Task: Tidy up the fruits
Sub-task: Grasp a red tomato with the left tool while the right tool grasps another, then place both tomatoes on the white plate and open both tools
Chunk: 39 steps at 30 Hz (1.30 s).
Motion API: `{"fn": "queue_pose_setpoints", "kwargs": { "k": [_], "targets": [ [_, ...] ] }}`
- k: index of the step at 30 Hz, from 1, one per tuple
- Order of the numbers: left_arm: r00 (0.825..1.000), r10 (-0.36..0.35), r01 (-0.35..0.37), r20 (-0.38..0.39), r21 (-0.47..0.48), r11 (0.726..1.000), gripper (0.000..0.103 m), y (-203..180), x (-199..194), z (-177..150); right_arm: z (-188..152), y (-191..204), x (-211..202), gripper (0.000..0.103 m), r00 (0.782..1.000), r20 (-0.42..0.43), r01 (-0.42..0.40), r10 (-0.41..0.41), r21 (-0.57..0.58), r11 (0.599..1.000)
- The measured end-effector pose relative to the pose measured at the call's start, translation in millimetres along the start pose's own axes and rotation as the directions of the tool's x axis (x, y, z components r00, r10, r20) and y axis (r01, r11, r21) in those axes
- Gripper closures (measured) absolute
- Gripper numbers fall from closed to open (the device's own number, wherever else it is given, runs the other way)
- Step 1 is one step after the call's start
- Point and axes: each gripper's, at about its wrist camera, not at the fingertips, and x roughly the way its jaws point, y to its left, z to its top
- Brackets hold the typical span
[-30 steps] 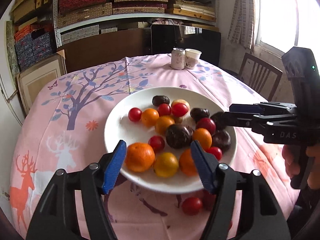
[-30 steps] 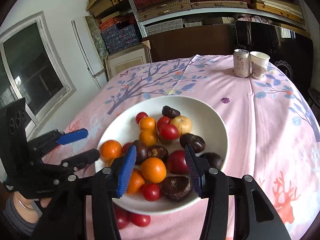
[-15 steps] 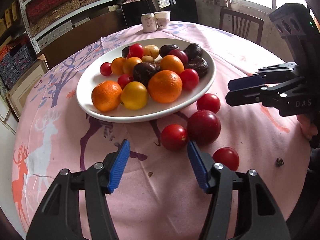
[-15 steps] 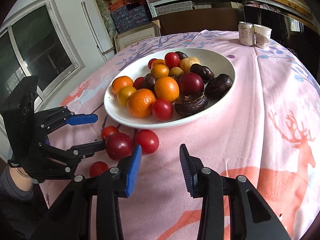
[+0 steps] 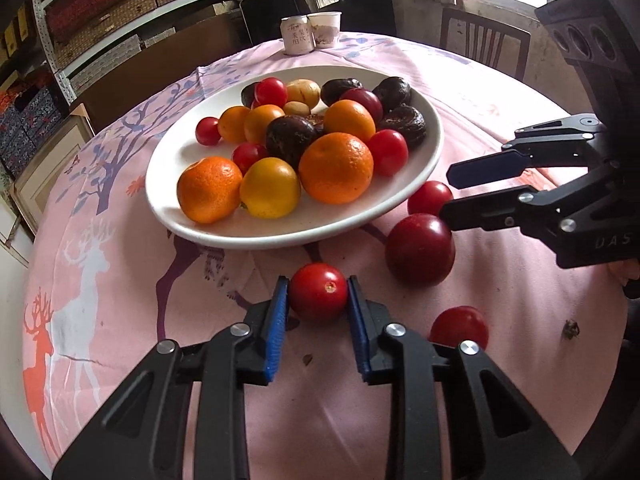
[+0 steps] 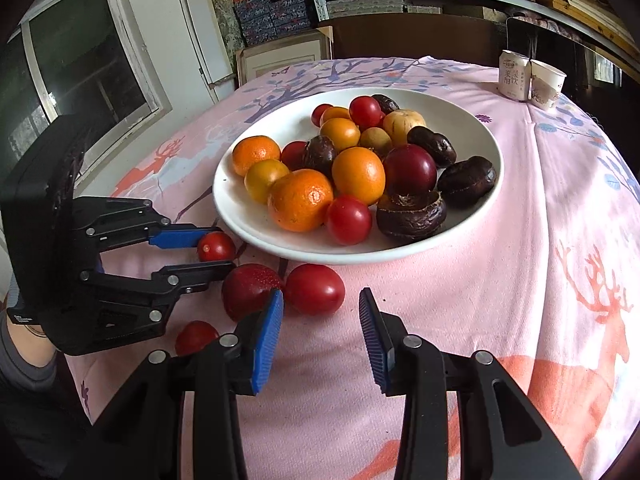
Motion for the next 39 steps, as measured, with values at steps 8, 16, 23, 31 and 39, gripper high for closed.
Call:
{"fn": "queue_pose_setpoints", "kwargs": {
  "k": [8, 16, 23, 31, 39],
  "targets": [
    [1.0, -0.009, 0.01, 0.008, -0.078, 0.997, 0.075, 20, -15, -15, 8, -17, 19, 0.068, 0.986, -0.086, -0.135, 0.144, 0.105, 0.985],
    [0.998, -0.024, 0.03, 0.05, -0.112, 0.993, 0.075, 23, -26, -13, 3, -1, 0, 0.072, 0.993, -0.021, -0.115, 0.116, 0.074, 0.991],
    [0.986, -0.011, 0.031, 0.168, -0.116, 0.993, 0.075, 25, -52, 31, 41, -11, -41, 0.072, 0.99, 0.115, -0.095, 0.085, 0.077, 0.993],
    [0.983, 0.088, -0.059, 0.16, -0.178, 0.982, 0.042, 39, -19, 91, 95, -31, -14, 0.061, 0.99, 0.142, -0.023, 0.003, 0.143, 0.989],
    [0.992, 0.031, -0.021, 0.12, -0.079, 0.997, 0.039, 2, -50, 16, 30, -13, -39, 0.061, 0.993, 0.114, -0.031, 0.022, 0.078, 0.996]
  ]
}}
